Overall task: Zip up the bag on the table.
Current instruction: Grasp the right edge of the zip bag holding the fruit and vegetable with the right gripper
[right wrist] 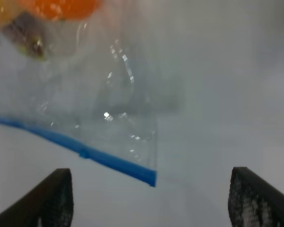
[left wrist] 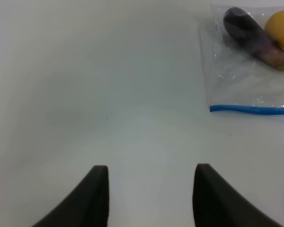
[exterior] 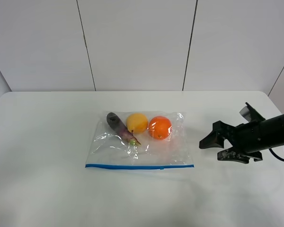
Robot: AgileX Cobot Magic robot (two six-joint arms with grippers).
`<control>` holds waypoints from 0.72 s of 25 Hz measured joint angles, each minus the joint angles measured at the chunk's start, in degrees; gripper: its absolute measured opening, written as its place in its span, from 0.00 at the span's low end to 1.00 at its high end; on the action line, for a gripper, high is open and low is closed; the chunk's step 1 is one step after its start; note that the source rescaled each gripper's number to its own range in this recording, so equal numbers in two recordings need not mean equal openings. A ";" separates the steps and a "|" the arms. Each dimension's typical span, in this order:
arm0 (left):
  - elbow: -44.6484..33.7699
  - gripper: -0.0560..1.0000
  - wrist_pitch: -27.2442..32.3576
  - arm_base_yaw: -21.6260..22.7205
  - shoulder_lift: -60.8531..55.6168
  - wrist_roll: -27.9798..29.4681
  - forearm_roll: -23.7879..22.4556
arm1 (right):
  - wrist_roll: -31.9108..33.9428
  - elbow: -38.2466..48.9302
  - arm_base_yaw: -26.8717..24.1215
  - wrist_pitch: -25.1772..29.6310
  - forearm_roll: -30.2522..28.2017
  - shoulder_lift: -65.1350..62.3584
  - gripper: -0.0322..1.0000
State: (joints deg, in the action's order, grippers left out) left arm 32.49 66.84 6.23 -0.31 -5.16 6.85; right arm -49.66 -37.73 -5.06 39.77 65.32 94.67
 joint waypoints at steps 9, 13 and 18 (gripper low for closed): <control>0.00 0.80 0.00 0.00 0.00 0.00 0.00 | -12.21 -0.06 0.00 6.99 14.26 10.41 0.93; 0.00 0.80 0.00 0.00 0.00 0.00 0.00 | -14.13 -0.07 0.00 7.24 16.75 11.73 0.93; 0.00 0.80 0.00 0.00 0.00 0.00 0.00 | -14.85 -0.12 0.00 8.19 17.45 13.06 0.93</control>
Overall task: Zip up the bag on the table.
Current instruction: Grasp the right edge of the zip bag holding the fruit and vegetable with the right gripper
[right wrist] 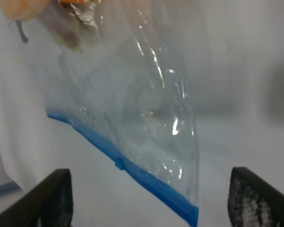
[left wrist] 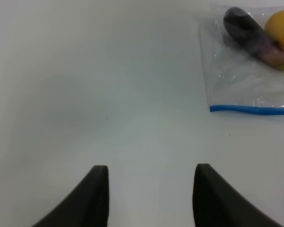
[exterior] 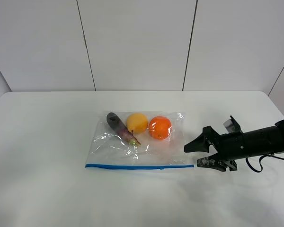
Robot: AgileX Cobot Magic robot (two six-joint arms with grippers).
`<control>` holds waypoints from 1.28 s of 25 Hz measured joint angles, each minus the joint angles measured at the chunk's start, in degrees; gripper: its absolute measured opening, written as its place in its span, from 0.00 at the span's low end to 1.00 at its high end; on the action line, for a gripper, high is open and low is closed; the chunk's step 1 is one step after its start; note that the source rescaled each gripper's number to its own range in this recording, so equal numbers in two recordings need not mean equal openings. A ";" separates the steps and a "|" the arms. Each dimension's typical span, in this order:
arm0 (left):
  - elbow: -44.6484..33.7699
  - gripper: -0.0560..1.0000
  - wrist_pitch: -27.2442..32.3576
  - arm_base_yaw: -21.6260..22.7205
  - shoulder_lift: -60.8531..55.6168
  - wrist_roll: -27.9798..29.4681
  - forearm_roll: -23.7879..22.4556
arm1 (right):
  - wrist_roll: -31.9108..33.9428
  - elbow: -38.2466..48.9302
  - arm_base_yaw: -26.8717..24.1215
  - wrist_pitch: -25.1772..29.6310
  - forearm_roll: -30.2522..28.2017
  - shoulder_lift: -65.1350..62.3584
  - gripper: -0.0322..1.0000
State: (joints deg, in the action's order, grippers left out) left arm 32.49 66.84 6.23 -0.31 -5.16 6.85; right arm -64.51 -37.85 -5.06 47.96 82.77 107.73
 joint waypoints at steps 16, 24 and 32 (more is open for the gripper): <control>0.00 0.80 0.00 0.00 0.00 0.00 0.00 | -0.35 0.00 0.00 1.96 2.16 2.37 0.93; 0.00 0.80 0.00 0.00 0.00 0.00 0.00 | 0.94 -0.06 0.00 -1.96 -0.80 3.55 0.93; 0.00 0.80 0.00 0.00 0.00 0.00 0.00 | -2.37 -0.07 0.00 3.39 0.87 8.96 0.84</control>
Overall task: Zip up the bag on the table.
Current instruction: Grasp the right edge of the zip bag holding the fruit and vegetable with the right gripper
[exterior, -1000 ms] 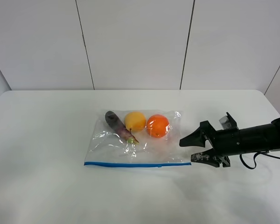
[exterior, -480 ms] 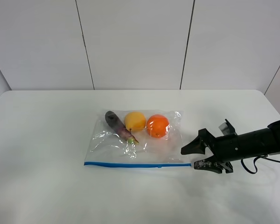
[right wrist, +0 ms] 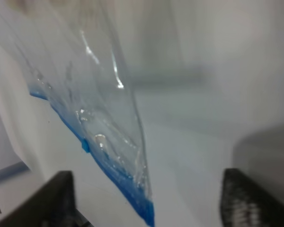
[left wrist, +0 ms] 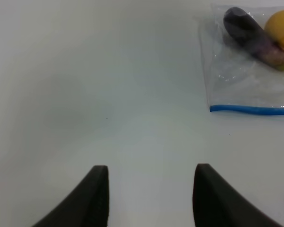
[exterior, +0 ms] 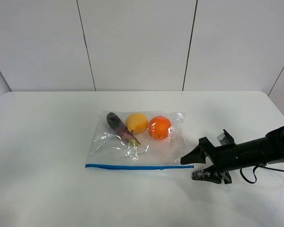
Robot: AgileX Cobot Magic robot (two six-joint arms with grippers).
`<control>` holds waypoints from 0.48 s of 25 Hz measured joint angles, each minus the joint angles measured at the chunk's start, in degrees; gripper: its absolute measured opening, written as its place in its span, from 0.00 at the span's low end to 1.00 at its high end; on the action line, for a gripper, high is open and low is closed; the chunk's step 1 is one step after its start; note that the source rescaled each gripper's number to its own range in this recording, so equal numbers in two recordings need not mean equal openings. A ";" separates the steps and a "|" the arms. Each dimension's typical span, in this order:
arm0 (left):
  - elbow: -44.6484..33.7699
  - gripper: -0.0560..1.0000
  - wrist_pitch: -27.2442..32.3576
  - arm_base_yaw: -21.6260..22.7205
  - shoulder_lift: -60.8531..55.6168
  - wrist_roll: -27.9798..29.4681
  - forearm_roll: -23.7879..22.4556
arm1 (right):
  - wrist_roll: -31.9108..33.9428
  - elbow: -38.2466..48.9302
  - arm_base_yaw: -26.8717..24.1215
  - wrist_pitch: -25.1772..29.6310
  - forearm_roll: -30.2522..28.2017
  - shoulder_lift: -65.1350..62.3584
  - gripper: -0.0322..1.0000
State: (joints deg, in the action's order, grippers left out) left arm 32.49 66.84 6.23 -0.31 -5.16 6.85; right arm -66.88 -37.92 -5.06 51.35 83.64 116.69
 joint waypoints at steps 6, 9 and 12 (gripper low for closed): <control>0.00 0.80 0.00 0.00 0.00 0.00 0.00 | -4.20 0.00 3.08 0.10 4.78 0.68 0.57; 0.00 0.80 0.00 0.00 0.00 0.00 0.00 | -6.55 -0.06 5.60 -0.32 8.49 0.88 0.55; 0.00 0.80 0.00 0.00 0.00 0.00 0.00 | -7.58 -0.25 6.70 -0.61 10.42 0.98 0.55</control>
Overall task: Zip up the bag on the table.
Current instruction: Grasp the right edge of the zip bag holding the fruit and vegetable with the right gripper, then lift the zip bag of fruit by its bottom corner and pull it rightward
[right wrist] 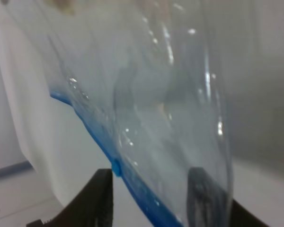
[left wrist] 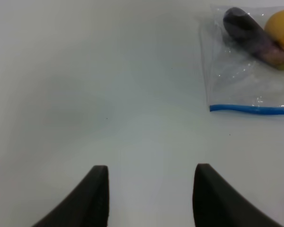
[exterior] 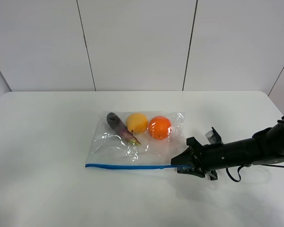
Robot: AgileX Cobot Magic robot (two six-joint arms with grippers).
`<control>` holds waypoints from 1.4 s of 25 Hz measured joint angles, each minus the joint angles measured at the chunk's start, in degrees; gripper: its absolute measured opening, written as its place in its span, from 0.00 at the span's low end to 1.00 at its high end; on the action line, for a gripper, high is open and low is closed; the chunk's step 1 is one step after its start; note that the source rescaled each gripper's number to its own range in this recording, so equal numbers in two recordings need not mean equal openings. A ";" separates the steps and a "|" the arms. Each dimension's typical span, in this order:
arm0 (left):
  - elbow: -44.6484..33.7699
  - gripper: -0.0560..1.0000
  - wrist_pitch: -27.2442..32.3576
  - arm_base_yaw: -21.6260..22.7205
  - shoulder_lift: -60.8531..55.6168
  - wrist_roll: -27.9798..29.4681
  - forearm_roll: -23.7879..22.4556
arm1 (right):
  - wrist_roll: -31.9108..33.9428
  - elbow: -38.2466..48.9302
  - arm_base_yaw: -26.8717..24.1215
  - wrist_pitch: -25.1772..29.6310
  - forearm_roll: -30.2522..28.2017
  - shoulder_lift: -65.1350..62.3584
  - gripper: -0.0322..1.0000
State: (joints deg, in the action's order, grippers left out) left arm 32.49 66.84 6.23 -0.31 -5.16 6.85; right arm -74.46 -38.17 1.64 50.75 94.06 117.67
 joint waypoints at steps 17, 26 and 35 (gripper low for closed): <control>0.00 0.80 0.00 0.00 0.00 0.00 0.00 | -1.04 -0.28 0.00 -0.75 0.73 0.00 0.06; 0.00 0.80 0.00 0.00 0.00 0.00 0.00 | -3.68 -0.28 0.00 4.25 1.96 0.00 0.04; 0.00 0.80 0.00 0.00 0.00 0.00 0.00 | -5.99 -0.28 0.00 8.01 2.69 0.00 0.04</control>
State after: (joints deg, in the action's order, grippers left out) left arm 32.49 66.84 6.23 -0.31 -5.16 6.85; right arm -80.44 -38.45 1.64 58.76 96.76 117.67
